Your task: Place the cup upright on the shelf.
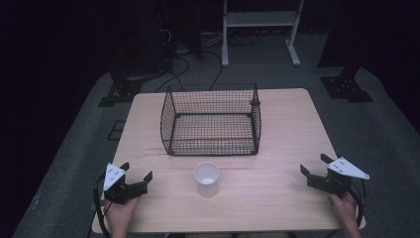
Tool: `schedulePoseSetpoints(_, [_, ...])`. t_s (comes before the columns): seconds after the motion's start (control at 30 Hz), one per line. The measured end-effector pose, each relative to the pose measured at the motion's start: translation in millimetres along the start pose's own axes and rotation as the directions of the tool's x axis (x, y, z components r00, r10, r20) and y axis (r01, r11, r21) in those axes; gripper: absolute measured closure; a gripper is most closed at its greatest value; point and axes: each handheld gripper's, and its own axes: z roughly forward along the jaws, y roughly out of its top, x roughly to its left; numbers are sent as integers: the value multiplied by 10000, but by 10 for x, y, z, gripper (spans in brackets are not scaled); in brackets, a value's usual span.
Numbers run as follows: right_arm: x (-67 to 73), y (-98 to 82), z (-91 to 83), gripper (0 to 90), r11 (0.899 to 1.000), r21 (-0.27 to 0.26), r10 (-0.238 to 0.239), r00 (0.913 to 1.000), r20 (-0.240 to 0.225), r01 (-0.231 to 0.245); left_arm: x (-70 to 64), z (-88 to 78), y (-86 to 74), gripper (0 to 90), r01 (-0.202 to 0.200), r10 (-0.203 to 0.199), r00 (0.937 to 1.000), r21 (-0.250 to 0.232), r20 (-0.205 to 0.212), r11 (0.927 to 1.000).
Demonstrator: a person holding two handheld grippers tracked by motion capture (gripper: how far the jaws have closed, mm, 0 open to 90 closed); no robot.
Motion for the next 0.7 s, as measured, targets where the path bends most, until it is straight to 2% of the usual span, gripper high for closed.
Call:
schedulePoseSetpoints(0.17, [8, 1, 1, 131, 10000, 1, -70, 10000, 21, 70, -18, 8, -1, 55, -163, 162, 9999, 126, 25, 9998])
schedulePoseSetpoints(0.4, [15, 1, 3, 131, 9999, 17, -132, 9999, 52, 132, -43, 14, 10, 55, -255, 255, 9994, -13, 226, 9997])
schedulePoseSetpoints(0.7, [23, 3, 6, 130, 9998, 56, -194, 9998, 14, 193, -125, 55, 33, 22, -404, 399, 9964, 58, 742, 9992])
